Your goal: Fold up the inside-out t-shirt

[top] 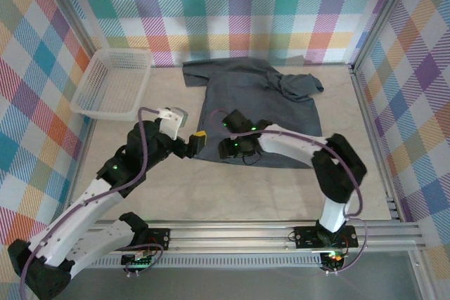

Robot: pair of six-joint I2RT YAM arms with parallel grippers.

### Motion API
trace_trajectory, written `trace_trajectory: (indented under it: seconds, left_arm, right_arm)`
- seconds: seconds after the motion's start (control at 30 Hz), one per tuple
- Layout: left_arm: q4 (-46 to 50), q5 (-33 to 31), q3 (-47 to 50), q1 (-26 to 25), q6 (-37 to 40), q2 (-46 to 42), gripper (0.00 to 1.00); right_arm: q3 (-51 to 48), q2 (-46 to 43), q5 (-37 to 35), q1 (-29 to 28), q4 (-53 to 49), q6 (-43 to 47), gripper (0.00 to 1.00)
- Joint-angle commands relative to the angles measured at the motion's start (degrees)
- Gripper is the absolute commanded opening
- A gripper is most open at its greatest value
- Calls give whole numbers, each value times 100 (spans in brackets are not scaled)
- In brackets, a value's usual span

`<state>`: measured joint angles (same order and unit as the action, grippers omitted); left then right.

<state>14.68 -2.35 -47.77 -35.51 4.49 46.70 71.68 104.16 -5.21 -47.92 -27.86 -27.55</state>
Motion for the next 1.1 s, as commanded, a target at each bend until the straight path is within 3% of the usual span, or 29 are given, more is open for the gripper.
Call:
trace_trajectory:
  seconds: [0.0,0.2,0.3,0.43,0.73,0.93,1.07]
  left_arm:
    - [522,-578,-208,-62,298,-317,95]
    - [588,-630,-46,-62,377,-389,96]
    - [482,-669,71,-57,373,-374,96]
    - [491,-766,101,-62,380,-389,97]
    - [459,-793,182,-61,351,-342,97]
    - [401,-477,310,-62,186,-406,98]
    - [-205,-81,827,-70,-227,-416,97]
  right_arm:
    - [174,169,-855,-121,-152,1220,56]
    - [324,471,-12,-121,-155,1466,52]
    - [395,618,170,-121,-51,1386,48]
    - [505,839,211,-121,-120,1332,49]
    - [436,665,-48,-121,-81,1243,0]
    - [365,143,-102,-113,-45,1204,0]
    - [281,-349,6,-21,103,1099,0]
